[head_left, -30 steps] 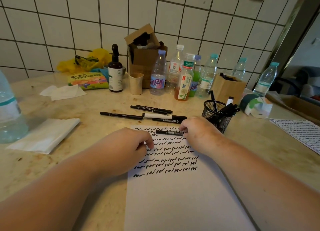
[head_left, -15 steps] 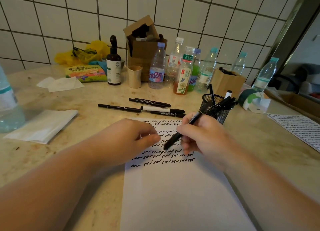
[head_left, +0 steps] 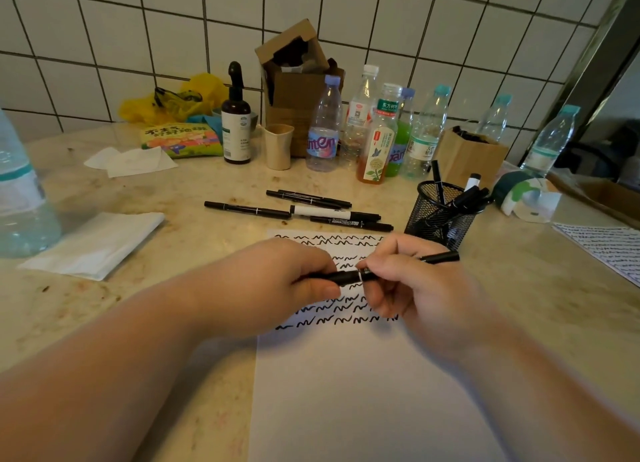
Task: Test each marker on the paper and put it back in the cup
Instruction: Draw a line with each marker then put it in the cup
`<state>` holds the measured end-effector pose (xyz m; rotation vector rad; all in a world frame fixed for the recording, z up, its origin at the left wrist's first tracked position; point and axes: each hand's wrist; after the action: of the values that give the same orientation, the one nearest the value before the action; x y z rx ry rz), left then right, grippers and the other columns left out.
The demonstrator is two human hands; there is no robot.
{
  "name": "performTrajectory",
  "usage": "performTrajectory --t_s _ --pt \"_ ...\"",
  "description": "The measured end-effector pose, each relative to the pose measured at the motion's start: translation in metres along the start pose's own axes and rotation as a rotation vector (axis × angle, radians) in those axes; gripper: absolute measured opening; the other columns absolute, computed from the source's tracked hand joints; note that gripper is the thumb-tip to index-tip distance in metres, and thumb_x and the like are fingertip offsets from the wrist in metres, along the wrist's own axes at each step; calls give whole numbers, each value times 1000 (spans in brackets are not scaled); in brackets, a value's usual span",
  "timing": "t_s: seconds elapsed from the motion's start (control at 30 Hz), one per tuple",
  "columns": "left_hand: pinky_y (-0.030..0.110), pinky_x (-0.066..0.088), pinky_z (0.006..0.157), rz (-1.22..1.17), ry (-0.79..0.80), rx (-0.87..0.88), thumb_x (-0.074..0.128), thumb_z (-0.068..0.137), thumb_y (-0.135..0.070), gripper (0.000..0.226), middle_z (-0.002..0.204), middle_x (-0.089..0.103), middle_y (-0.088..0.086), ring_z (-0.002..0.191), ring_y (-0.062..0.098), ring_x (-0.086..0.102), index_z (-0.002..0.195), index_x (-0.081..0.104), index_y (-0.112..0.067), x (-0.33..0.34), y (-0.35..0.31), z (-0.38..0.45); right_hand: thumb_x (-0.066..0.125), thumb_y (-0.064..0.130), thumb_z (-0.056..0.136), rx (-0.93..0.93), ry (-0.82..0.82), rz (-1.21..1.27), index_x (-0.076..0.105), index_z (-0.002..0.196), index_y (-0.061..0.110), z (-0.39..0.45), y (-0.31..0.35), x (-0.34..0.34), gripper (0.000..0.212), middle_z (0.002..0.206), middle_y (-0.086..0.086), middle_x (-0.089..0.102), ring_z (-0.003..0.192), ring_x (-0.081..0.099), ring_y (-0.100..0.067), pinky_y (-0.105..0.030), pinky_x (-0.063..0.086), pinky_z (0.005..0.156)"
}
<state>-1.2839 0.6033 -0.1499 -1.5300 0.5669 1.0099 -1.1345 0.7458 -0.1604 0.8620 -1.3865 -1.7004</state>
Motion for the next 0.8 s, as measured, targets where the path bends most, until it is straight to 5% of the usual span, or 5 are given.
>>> performTrajectory --t_s 0.17,0.27,0.43,0.6,0.8 --pt "26 42 62 -150 169 20 58 95 -40 16 70 57 -5 63 5 48 85 68 -32 -10 4 -5 67 12 69 -71 105 -93 69 65 5 0 11 -6 8 52 -15 60 45 53 -23 -25 42 43" --pt "18 43 62 -206 168 -11 58 96 -36 20 67 59 -9 61 1 50 91 75 -29 -16 10 -9 65 18 61 -134 28 -84 69 61 9 0 26 -21 9 51 -15 54 45 47 -24 -25 36 45" --pt "39 55 74 -161 16 -53 60 91 -46 17 78 72 -6 73 17 65 99 73 -38 -9 9 -3 60 12 95 6 -55 -316 73 76 12 -3 40 -33 23 62 -12 67 53 52 -23 -27 36 46" --pt "24 47 63 49 -36 -103 58 93 -48 17 80 68 -11 73 6 61 105 69 -42 -3 10 -2 62 22 95 89 -267 -386 73 69 17 -14 17 -46 29 51 -4 51 47 42 -16 -23 33 45" --pt "26 50 66 221 -37 -115 52 93 -55 22 79 66 -15 73 3 59 100 67 -41 -2 17 2 54 13 94 198 -436 -235 70 64 11 -19 0 -51 34 48 -8 53 42 41 -19 -24 31 40"
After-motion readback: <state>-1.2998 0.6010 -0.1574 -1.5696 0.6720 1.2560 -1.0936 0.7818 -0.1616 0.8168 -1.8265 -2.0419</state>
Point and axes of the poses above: each hand's wrist, its own z-axis towards the middle knuckle, its own x-axis out of the palm, y = z × x
